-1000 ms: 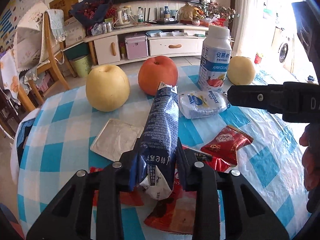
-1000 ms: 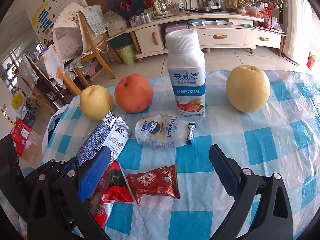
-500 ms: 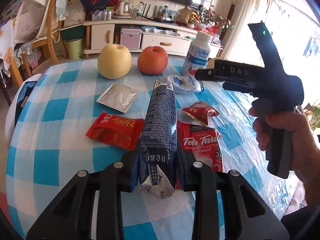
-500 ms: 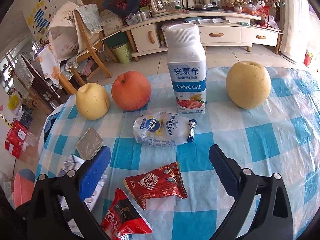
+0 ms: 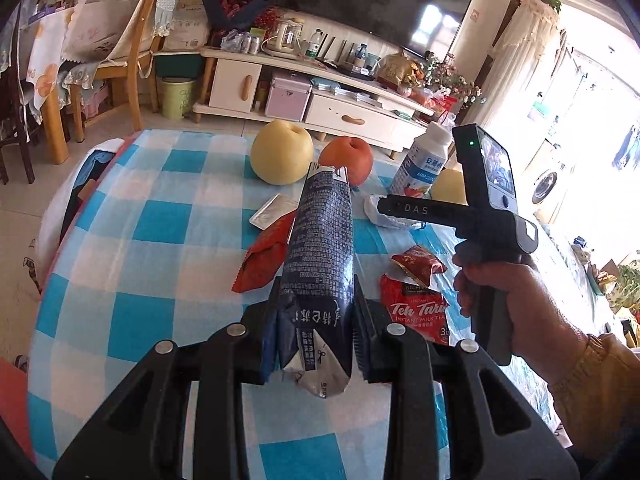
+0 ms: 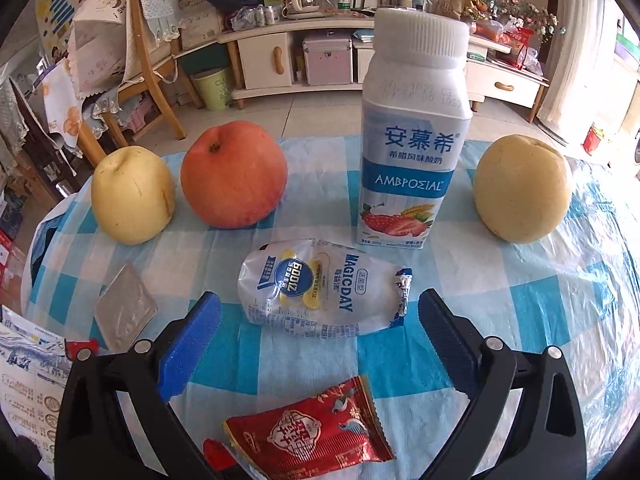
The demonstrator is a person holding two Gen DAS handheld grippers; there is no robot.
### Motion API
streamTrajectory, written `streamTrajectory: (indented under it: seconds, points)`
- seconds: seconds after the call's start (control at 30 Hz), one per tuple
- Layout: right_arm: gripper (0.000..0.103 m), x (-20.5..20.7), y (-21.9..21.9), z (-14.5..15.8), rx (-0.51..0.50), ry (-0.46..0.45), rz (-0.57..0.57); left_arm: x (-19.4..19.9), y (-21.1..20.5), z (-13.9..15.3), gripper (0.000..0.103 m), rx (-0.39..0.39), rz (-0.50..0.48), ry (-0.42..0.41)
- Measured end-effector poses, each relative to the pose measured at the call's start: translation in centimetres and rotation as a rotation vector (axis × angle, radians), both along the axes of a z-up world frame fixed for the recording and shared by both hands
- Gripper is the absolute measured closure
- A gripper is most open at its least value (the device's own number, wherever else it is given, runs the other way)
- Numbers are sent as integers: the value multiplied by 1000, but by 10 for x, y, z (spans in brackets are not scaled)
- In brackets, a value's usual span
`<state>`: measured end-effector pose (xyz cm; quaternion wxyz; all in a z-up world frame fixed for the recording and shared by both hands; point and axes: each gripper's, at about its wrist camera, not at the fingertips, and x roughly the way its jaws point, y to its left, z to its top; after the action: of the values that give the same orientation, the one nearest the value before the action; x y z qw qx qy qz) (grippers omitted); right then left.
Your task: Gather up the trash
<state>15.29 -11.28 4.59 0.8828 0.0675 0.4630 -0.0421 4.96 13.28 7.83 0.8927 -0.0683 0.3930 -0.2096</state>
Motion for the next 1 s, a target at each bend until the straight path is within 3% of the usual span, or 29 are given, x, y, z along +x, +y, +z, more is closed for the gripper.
streamTrajectory:
  seconds: [0.2,0.37,0.4,0.5,0.73,1.0]
  points:
    - [6,10,1,-12,-38,24,-24,-4,7,2,71,-21,5,-3]
    - [14,9,2,-13,-51,8,-8,-5,10,4,71,-31,11,-3]
    - [32,8,2,-13,-48,7,0,-5,10,3,71,-30,12,-2]
    - [41,3,2,-17,-71,22,26,-4,10,2,71,-35,12,3]
    - [51,-13,0,-15,-76,11,110,-2,8,-2,71,-31,5,13]
    - [50,-32,10,-10,-32,-4,256,-1,8,-5,71,-22,-13,18]
